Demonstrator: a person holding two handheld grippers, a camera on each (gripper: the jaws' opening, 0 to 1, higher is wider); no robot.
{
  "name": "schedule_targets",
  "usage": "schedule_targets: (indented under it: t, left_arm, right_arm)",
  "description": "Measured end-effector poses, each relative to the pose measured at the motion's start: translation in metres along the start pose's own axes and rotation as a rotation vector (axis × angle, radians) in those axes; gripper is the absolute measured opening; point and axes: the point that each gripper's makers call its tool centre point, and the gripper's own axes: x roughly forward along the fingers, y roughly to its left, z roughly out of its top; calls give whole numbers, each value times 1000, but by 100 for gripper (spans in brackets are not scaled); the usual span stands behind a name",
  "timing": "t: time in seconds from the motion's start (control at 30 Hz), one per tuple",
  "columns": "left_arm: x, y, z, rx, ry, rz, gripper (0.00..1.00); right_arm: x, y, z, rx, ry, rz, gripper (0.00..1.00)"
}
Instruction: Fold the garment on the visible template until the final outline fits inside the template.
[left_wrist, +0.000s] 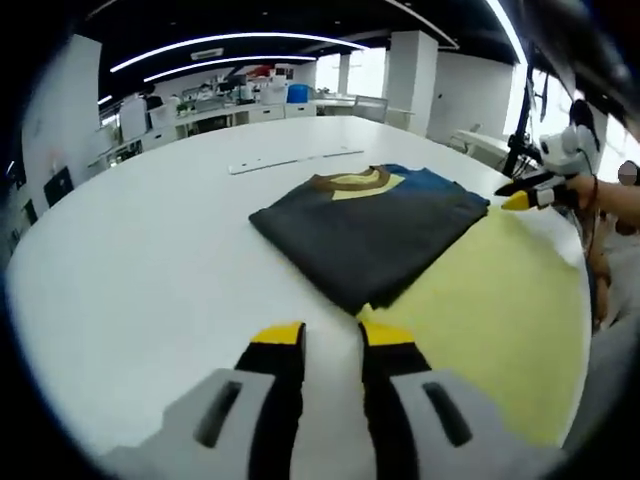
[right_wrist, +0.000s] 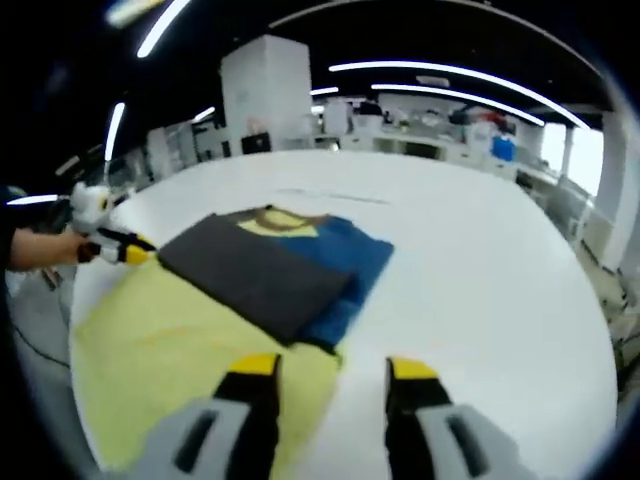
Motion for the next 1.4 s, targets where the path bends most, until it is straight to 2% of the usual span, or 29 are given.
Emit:
schedule_targets:
  t: [0.23,0.43,0.53,0.57,0.67,0.8,0.87,1.23,1.4]
  left_arm:
    - [3,-11,9,-27,-9,-31,15]
    - [10,-17,8,-70,9,-41,7]
    - [14,-16,6,-86,27,-30,3]
    - [14,-17,9,-86,11,-27,3]
    - [15,-19,7,-128,25,-23,1]
    - [14,-19,5,-155,43,-11,0]
    - [12,-16,3,-157,51,-2,0]
    - [2,6,1,-75,88,81,0]
    - [2,6,6,78,123,106,0]
  right_arm:
    - [7,-7,-5,7,9,-9,28]
    - [10,-6,-5,40,6,-8,19]
    - [13,-5,-3,46,1,-8,16]
    - [14,-3,-3,53,1,-7,15]
    - [17,-4,-1,59,-8,-10,12]
    - [21,0,0,63,-11,-1,1]
    - [21,-1,0,64,-11,-5,0]
    - [23,-8,-1,103,1,-22,0]
    - [21,-8,-4,94,14,-40,0]
